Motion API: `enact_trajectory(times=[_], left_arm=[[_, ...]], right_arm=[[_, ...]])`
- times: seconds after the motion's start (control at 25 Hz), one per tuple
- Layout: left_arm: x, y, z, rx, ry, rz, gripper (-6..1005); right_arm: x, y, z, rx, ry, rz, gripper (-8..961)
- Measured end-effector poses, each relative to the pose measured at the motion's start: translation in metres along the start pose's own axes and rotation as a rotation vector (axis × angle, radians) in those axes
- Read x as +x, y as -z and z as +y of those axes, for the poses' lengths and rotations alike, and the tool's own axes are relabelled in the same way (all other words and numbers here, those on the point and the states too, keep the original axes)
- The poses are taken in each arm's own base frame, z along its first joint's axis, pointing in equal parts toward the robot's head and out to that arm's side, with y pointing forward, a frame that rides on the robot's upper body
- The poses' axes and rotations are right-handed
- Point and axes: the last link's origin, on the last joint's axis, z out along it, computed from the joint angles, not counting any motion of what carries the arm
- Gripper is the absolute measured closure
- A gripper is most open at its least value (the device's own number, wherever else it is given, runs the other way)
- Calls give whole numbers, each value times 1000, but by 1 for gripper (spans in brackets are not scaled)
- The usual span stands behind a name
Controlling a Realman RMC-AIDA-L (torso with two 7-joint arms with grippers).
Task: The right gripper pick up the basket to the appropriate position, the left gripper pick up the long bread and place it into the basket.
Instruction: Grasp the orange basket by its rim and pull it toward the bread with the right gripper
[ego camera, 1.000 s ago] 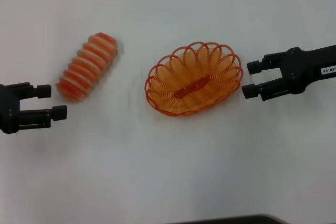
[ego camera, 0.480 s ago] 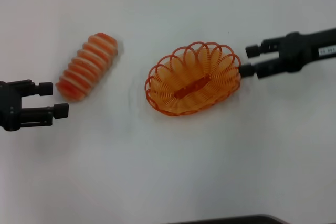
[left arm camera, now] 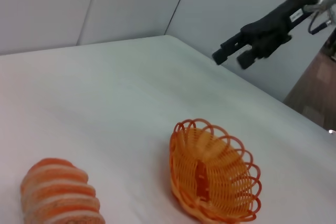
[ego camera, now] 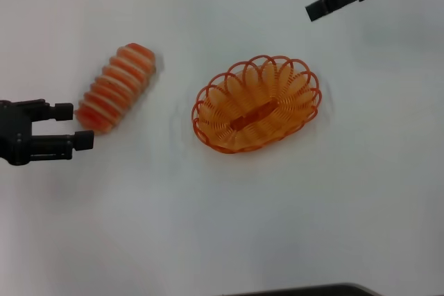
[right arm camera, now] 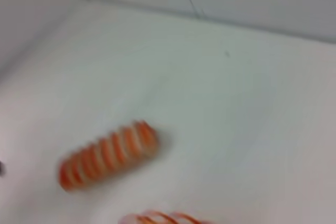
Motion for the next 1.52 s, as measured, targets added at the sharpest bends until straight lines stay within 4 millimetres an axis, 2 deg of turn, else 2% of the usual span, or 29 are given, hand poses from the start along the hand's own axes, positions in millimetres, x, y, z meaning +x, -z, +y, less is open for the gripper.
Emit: enact_trajectory(times=[0.12,0.28,0.76,1.08,1.52], left_arm=[[2,-1,-1,-1,18,-31,178],[2,-1,1,-5,21,-43,179],[3,-2,2,6,6,-44,180],[1,-3,3,6,12,-42,181],[2,-1,5,19,4,-27,183]], right_arm=[[-2,-10,-1,91,6,128,160],[5,-34,4,153,17,243,173],[20,-90,15,147,29,283,211],[22,-99,20,147,58,293,237],[23,-97,19,147,51,293,700]])
